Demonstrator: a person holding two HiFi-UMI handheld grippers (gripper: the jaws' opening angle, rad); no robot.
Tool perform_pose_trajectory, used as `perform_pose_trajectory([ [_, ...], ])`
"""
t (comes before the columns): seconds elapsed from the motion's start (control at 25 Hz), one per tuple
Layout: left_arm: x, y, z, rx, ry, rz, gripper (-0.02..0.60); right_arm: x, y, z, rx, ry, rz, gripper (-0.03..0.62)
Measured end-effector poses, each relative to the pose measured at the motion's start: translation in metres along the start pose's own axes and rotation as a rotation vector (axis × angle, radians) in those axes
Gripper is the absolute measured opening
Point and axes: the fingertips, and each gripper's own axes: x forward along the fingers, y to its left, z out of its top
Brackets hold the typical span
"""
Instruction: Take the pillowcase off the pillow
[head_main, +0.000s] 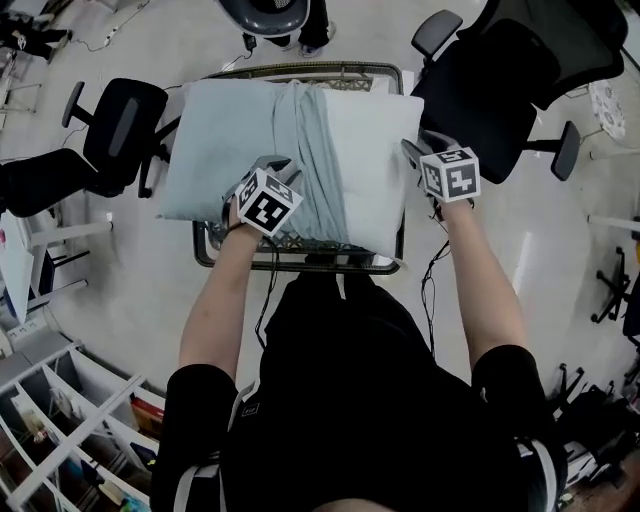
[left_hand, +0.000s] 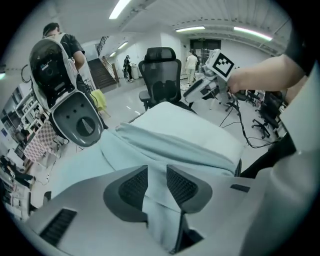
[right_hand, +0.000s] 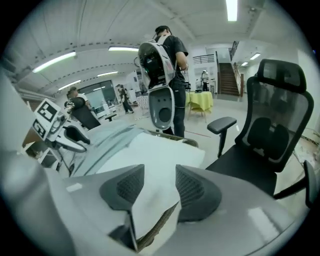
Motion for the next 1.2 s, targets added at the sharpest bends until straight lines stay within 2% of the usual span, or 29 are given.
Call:
perform_pose_trajectory([
  [0.12,-0.006,-0.034,-0.019,-0.035,0.007,-0.046,0.139,-0.027,0.05,-0.038,-0.046,0.034,0.097,0.224],
  [0.24,-0.01,-0.067,-0.04,-0.049,0.013,-0.102,0.159,-0.047,0.094,-0.09,-0.027,0.102,0.151,0.264],
  [0.32,-0.013,-0.089,-0.051,-0.081,-0.002,-0.157,0.16,-0.058,0.113,-0.12,0.0,0.142,0.143,0.304],
  [0.44,-0.014,-0.123,-0.068,-0.111,-0.02,-0.22,0.16,-0.069,0.131,-0.158,0.047,0.196,0.119,0.322],
  [0.52,-0.01,-0.139,-0.076,-0.118,-0.029,-0.222,0.162,-0.07,0.143,-0.182,0.079,0.246,0.123,0.37],
  [0.6,0.0,-0.149,-0.081,-0.121,-0.045,-0.2,0.189,-0.064,0.149,-0.201,0.076,0.267,0.091,0.377],
  [0.72,0.019,-0.141,-0.077,-0.114,-0.077,-0.129,0.212,-0.041,0.148,-0.201,0.054,0.234,0.008,0.362],
  [0.84,0.032,-0.13,-0.076,-0.125,-0.097,-0.072,0.198,-0.028,0.158,-0.185,0.015,0.223,-0.031,0.219],
  [0.92,0.032,-0.13,-0.078,-0.112,-0.101,-0.048,0.15,-0.036,0.16,-0.176,-0.002,0.218,-0.039,0.169],
  [1.0,0.025,-0.128,-0.076,-0.067,-0.104,-0.042,0.054,-0.051,0.153,-0.164,0.014,0.203,-0.047,0.156],
  [1.04,0.019,-0.125,-0.074,-0.051,-0.109,-0.045,0.026,-0.059,0.146,-0.157,0.028,0.196,-0.061,0.156],
  [1.2,-0.012,-0.079,-0.084,-0.056,-0.111,0.005,0.011,-0.082,0.117,-0.117,0.029,0.153,-0.126,0.149],
])
